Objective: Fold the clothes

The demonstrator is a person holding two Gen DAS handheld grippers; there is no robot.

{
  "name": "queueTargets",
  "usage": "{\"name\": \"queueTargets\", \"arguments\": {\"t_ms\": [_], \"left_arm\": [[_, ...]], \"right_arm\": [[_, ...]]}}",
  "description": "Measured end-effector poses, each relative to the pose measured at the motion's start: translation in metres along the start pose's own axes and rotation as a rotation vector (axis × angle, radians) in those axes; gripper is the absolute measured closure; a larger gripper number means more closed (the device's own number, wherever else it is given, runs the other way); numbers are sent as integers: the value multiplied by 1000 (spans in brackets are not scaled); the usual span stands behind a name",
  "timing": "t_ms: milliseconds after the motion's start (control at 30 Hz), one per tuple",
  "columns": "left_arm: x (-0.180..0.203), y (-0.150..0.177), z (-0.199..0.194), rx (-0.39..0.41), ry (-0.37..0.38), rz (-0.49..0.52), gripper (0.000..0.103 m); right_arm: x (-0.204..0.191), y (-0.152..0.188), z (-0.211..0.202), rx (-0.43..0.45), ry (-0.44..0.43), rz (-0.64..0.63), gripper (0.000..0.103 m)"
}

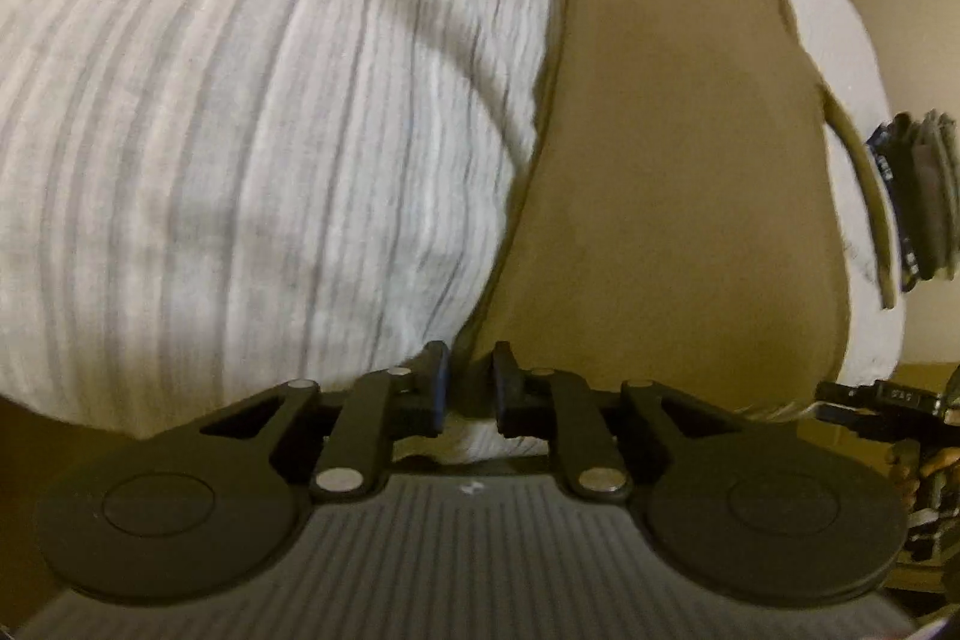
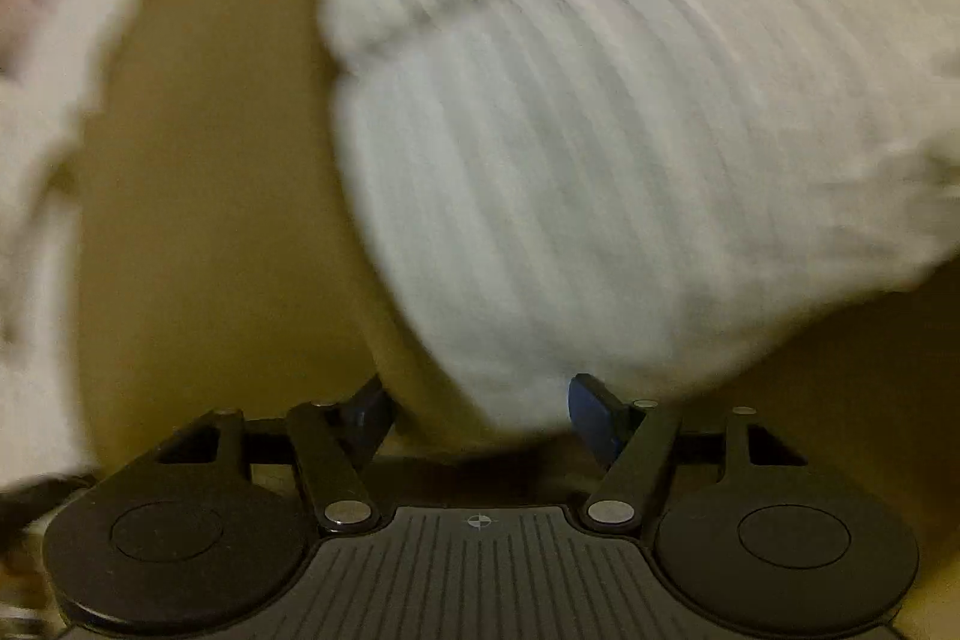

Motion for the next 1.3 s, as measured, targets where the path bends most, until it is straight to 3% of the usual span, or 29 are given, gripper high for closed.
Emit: {"name": "queueTargets", "arguments": {"t_ms": [100, 167, 233, 400, 567, 700, 733, 767, 900, 1033, 1233, 1300], "left_arm": [[0, -11, -28, 78, -41, 24, 88], [-11, -27, -53, 198, -68, -14, 69], [-34, -50, -78, 345, -95, -98, 66], [-101, -106, -115, 685, -90, -409, 60], [-158, -143, -119, 884, -3, -650, 60], [-190, -163, -107, 900, -21, -727, 66], [-194, -165, -103, 902, -30, -739, 80], [-198, -167, -103, 904, -34, -734, 102], [-179, -168, -118, 948, -102, -583, 102], [-148, -149, -139, 1003, -159, -456, 102], [-172, -151, -97, 800, -316, -427, 101], [-170, -151, -95, 777, -356, -413, 102]], "right_arm": [[19, -8, -17, 45, 24, 92, 36], [22, -21, -31, 130, 46, 129, 36], [17, -36, -38, 184, 66, 146, 36], [-29, -72, -34, 219, 55, 153, 36], [-77, -79, -19, 212, 77, 101, 36], [-106, -75, -9, 202, 97, 96, 36], [-113, -74, -6, 200, 102, 95, 36], [-120, -72, -4, 197, 107, 94, 36], [-133, -74, -2, 202, 121, 108, 36], [-132, -73, -5, 216, 131, 127, 36], [-131, -75, 6, 203, 129, 136, 36], [-129, -77, 8, 203, 119, 122, 36]]}}
Point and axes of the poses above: each gripper's, at about its wrist camera, not at the fingertips, and z roughly the way its jaws point, x to its right, y to its underside, the point moved 3 cm from there along z, roughly the way its jaws point, and after that the axes turned 12 degrees about y, right-handed, at the moved point
